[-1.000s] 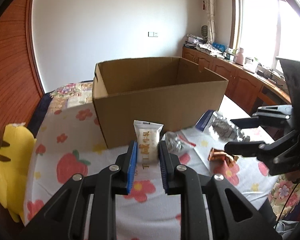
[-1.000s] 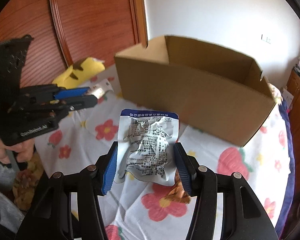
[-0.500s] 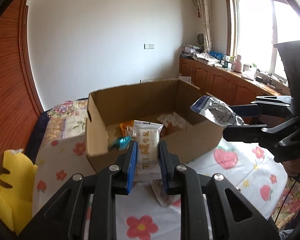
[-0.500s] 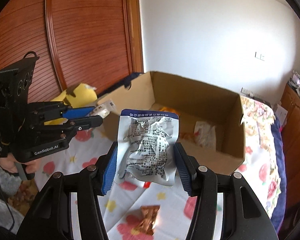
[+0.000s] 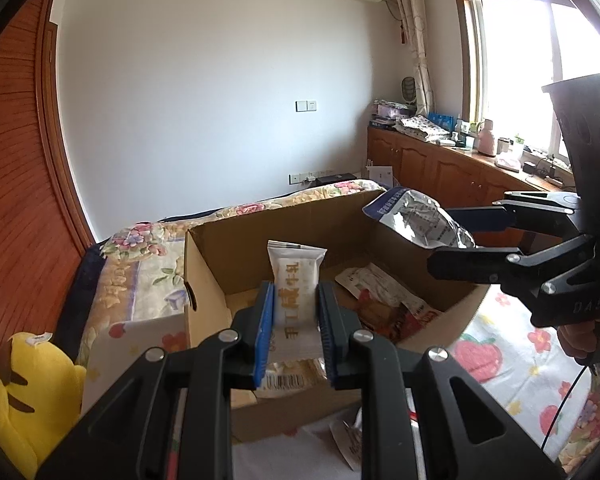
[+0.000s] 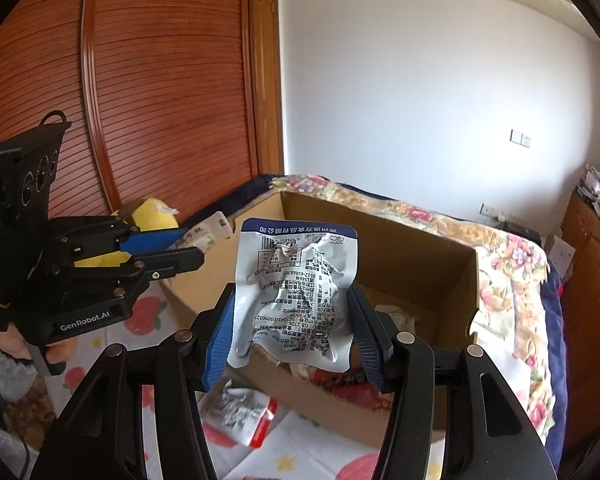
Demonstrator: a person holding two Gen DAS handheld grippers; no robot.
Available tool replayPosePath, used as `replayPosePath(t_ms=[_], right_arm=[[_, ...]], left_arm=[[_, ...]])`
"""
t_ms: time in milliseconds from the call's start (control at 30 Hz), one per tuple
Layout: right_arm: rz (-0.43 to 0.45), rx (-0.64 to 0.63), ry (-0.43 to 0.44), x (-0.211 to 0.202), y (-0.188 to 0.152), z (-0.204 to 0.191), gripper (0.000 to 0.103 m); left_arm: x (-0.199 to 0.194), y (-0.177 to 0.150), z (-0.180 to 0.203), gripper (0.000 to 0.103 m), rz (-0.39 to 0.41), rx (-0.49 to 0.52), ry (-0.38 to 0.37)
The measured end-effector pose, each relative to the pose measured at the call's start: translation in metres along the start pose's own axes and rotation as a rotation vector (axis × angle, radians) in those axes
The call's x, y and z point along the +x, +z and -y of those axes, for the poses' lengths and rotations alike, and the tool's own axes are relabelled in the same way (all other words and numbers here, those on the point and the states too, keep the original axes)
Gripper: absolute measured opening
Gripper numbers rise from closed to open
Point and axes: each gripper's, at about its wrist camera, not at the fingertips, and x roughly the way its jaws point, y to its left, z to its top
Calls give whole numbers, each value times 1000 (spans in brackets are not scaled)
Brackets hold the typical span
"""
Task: Organize snacks
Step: 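Lift both held snacks and carry them over the cardboard box, then open both tools to drop the bar and pouch into the box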
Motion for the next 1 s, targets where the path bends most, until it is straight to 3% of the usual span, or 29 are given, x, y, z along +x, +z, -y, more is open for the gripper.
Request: replayPosePath(t_ms=[333, 1000], right_arm=[[-48, 40, -23, 40, -13, 28, 55], [-119, 110, -55, 66, -27, 57, 56]], left_arm=[[45, -7, -11, 19, -52, -50, -11], [75, -16, -1, 22, -116, -45, -9]])
